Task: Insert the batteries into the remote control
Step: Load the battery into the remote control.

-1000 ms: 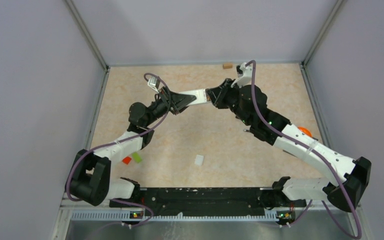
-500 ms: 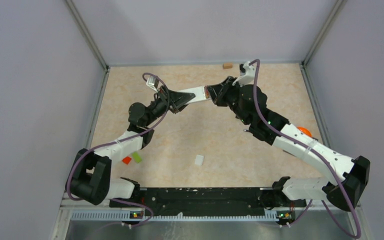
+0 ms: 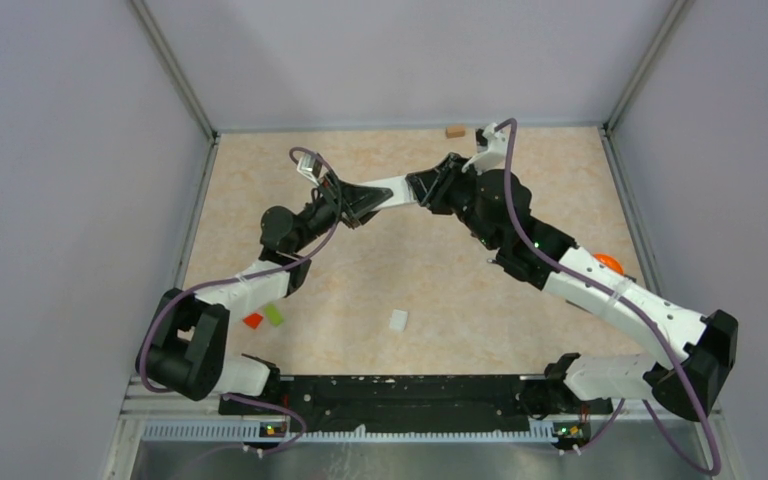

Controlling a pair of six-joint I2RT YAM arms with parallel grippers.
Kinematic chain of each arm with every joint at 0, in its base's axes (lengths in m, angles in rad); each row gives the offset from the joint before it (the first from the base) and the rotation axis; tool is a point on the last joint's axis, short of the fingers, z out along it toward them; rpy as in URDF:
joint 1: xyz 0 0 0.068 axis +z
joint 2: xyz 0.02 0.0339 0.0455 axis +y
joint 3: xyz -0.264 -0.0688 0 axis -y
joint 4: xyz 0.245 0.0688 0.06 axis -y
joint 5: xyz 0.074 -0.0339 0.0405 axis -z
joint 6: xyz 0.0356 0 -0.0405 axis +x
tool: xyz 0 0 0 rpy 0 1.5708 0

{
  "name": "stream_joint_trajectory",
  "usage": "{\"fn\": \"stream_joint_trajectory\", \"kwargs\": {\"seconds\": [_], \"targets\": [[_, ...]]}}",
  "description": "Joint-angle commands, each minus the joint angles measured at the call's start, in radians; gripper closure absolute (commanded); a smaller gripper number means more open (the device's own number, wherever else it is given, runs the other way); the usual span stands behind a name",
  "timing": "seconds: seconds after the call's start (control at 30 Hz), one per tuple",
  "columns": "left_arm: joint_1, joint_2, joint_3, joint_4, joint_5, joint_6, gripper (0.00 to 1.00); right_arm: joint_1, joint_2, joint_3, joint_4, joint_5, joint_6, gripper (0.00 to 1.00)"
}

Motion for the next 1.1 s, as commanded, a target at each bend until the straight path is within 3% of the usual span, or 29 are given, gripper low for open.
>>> {"fn": "stream_joint_trajectory", "kwargs": {"seconds": [0.0, 0.33, 0.47, 0.67, 1.07], "targets": [[-0.003, -0.025, 0.006, 0.122, 0.013, 0.007, 1.00, 0.008, -0.033, 0.042, -0.040, 0.017, -0.018, 0.67], [-0.002, -0.023, 0.005, 0.121, 0.001, 0.015, 1.00, 0.007, -0.071, 0.046, -0.028, -0.029, 0.017, 0.62], [-0.003, -0.027, 0.007, 0.122, -0.002, 0.018, 1.00, 0.007, -0.065, 0.062, -0.074, -0.006, 0.013, 0.67], [-0.003, -0.023, 0.017, 0.127, -0.006, 0.024, 1.00, 0.008, -0.038, 0.076, -0.116, -0.041, 0.016, 0.84], [-0.003, -0.008, 0.023, 0.141, -0.013, 0.028, 1.00, 0.008, -0.022, 0.099, -0.121, -0.062, 0.031, 0.89]]}}
